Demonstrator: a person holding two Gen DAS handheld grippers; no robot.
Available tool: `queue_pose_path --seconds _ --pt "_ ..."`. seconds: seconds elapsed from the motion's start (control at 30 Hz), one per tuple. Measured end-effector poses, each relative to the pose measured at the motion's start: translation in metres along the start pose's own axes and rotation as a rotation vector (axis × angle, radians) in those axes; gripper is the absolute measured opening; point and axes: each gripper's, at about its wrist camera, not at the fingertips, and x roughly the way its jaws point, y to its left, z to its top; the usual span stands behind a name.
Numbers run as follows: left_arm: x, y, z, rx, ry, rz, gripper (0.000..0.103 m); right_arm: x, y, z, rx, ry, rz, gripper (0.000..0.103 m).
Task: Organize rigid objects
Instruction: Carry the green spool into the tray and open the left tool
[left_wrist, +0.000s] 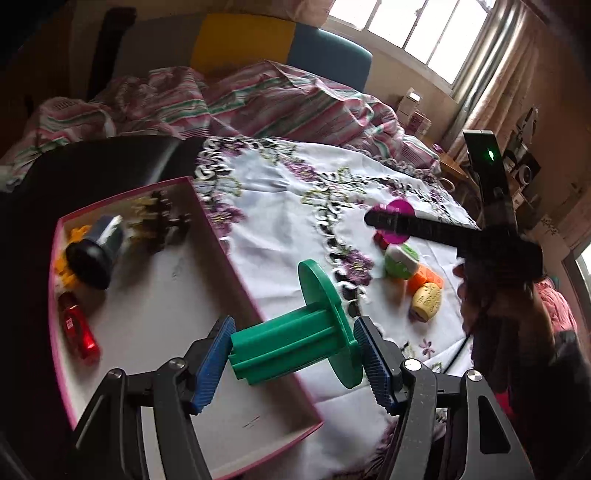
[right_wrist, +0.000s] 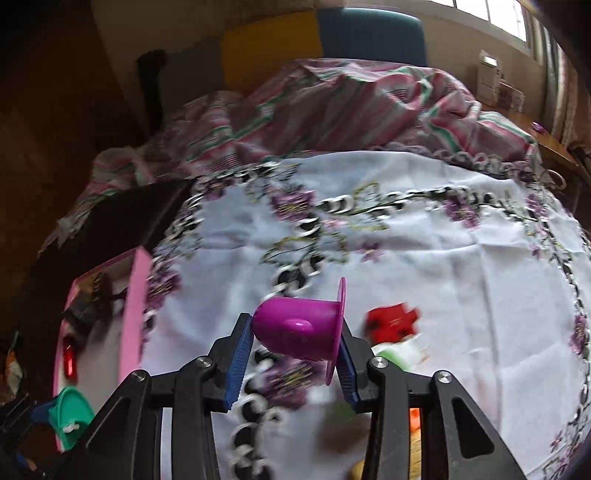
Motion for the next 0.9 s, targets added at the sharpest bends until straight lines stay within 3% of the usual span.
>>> queue_pose_path --seconds 0.23,0.43,0.83,0.9 --pt "-0.031 0.050 -0.016 -0.092 -0.047 0.075 0.067 0.028 0.036 -0.031 -0.122 0.095 0.019 0.042" --pt "-0.038 0.096 -0.031 -0.205 -0.045 0.130 0.067 0.031 0.041 -0.035 -0.159 0.106 0.016 0.042" --pt "0.007 0.090 0.021 -0.174 -0.038 0.081 0.067 0.027 0.043 -0.034 -0.174 0.091 0.022 0.042" --pt "0.020 0.087 0.028 -0.162 -0.024 0.103 0.067 0.028 0.042 -0.033 -0.171 0.092 0.022 0.042"
